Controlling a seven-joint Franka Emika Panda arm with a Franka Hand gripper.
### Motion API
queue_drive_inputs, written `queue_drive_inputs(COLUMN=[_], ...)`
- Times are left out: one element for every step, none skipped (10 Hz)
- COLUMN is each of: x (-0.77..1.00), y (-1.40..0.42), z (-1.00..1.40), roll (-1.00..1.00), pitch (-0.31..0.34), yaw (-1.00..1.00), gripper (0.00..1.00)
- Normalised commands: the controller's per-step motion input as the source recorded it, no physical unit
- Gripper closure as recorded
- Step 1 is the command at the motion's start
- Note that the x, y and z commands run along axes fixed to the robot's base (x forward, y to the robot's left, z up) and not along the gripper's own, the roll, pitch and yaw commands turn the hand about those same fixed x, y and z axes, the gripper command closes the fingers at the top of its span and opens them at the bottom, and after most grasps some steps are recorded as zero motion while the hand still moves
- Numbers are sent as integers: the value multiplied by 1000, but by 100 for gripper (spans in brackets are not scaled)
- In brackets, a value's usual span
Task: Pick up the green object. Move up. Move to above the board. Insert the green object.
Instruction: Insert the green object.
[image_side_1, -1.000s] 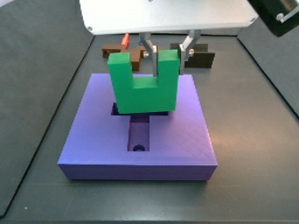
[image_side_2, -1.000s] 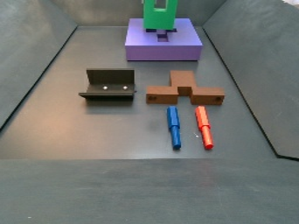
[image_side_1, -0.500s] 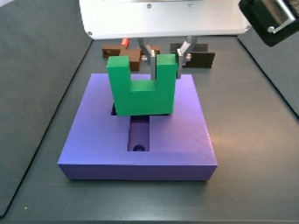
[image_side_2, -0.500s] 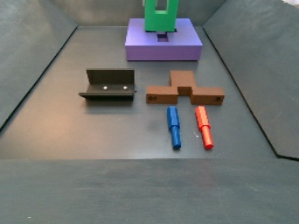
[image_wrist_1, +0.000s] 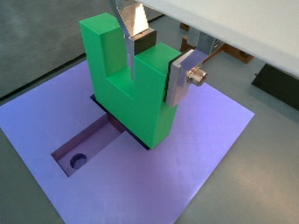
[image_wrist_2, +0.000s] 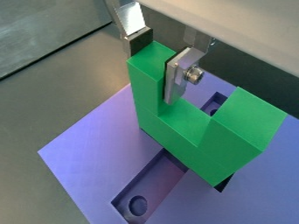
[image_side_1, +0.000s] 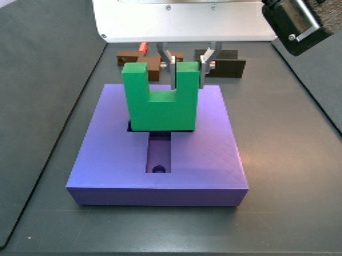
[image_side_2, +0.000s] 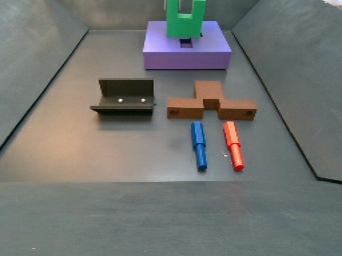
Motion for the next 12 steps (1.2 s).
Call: queue_drive_inputs(x=[-46, -123, -169, -260, -357, -186, 0, 0, 0, 0, 0, 94], y=[0, -17, 0, 0, 0, 0, 0, -34, -169, -149, -54, -6], z=[-109, -66, -89, -43, 0, -54, -220, -257, -214, -286, -374, -589], roll=[0, 0, 10, 74, 151, 81, 183, 336, 483, 423, 294, 176], pitch=[6, 0, 0, 0, -30, -16, -43, -61, -124, -117, -134, -149], yaw=[-89, -20, -23, 0, 0, 0, 63, 234, 360, 323, 229, 149], gripper=[100, 100, 100, 100, 100, 100, 100, 100, 100, 100, 100, 100])
